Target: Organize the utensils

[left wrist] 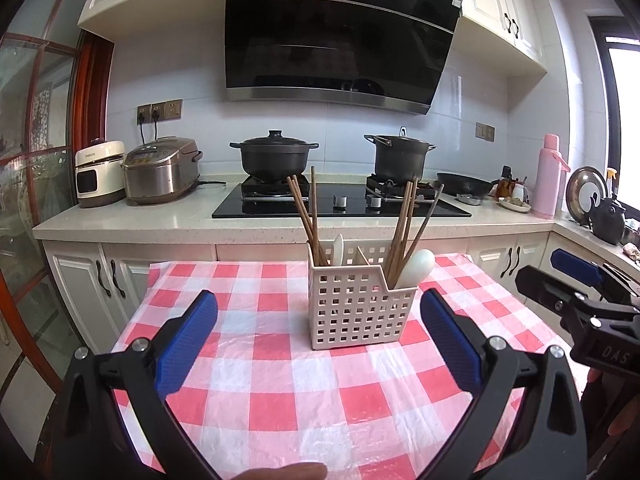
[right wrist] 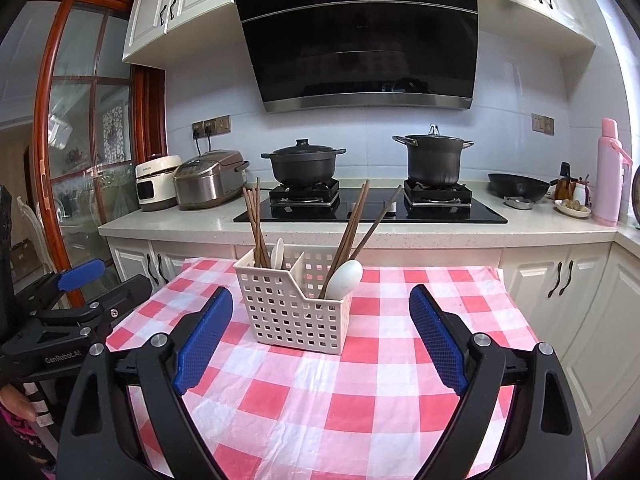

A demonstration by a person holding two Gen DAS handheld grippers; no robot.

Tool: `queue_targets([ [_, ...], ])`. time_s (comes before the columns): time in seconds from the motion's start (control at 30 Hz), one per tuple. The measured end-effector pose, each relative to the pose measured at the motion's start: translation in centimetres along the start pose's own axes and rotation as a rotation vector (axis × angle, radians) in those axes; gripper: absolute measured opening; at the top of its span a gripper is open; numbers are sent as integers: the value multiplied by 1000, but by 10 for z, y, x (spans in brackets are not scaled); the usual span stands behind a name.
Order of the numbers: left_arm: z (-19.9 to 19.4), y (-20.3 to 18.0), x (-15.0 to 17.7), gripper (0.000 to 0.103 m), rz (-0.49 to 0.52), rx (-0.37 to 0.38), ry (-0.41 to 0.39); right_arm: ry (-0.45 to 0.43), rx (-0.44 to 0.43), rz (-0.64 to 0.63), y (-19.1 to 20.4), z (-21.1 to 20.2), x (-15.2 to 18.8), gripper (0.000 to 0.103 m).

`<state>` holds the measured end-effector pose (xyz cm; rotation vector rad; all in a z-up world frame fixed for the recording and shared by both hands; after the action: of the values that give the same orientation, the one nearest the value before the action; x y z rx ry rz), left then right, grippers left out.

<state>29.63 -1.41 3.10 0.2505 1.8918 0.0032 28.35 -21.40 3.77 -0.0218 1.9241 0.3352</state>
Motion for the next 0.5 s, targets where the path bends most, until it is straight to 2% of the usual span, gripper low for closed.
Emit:
queue_targets([
  [0.5,-6,1,3,98,3,-16,4,0,-6,-5,1,-6,2,84],
])
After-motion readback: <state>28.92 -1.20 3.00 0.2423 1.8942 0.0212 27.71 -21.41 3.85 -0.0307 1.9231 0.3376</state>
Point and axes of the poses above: each gripper's, at about its wrist camera, not at the fingertips, and z roughly the way its jaws point, y to its left, x to its underside, the point moved 9 cm from there along z, roughly the way its jaws point, and after that the axes turned 10 degrees about z, right-handed, at the moved point
